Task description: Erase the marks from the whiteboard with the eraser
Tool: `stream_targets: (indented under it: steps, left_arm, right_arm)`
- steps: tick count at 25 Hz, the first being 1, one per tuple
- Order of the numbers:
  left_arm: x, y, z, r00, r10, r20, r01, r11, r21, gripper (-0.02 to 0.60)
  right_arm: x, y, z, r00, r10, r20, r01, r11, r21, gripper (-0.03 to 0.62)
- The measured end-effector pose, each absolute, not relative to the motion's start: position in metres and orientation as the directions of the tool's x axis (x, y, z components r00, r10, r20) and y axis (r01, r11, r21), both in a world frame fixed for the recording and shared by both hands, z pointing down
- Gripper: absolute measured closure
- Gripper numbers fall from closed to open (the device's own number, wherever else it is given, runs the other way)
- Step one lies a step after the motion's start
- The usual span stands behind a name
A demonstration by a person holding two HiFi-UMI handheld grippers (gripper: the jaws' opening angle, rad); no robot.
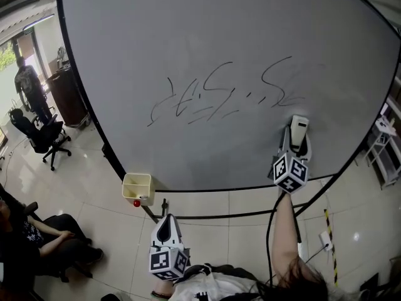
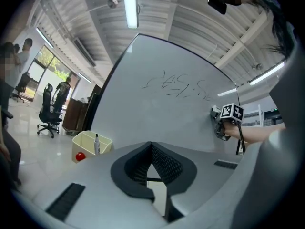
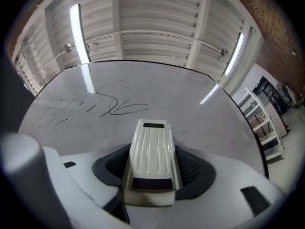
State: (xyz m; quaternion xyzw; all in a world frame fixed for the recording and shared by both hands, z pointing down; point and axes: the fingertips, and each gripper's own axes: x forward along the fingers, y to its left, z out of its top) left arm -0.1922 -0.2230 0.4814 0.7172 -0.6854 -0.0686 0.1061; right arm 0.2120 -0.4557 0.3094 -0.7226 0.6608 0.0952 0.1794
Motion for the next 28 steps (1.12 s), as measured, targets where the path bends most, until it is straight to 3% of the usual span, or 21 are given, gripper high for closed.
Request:
stream_targets:
  steps: [7,12,17,23,28]
  left_arm:
    - [-0.187,-0.203,0.49,0.085,-0.995,0.058,-0.967,-0.069,0.245,0.586]
    - [-0.152,-0.168,0.495,0.146,-0.987,0.064,-0.971,-0.131,0.201,0.586]
    - [-0.107,-0.098,0.503,0.179,-0.981,0.073,-0.978,-0.169,0.125,0.586]
    - [-0.057,0.002,0.516,0.219,-0.971,0.1,-0.976,-0.215,0.044,0.586]
    - [-0.06,0.042,0.511,0.212,-0.972,0.1,-0.977,-0.21,0.03,0.586]
  right_arm:
    - [0.076,-0.366,0.35,-0.25,-0.919,-0.304,-0.965,0.264,-0.003,0.313]
    - [0.036,-0.25,0.462,-0.405,-0.912,-0.06,-0.913,0.407,-0.017,0.313]
    - [0.062,-0.129,0.523,-0.399,-0.911,0.104,-0.917,0.398,-0.033,0.313]
    - [0.1,-0.027,0.544,-0.344,-0.923,0.173,-0.939,0.339,-0.056,0.315]
    - [0.091,0.013,0.545,-0.368,-0.907,0.205,-0.929,0.35,-0.12,0.318]
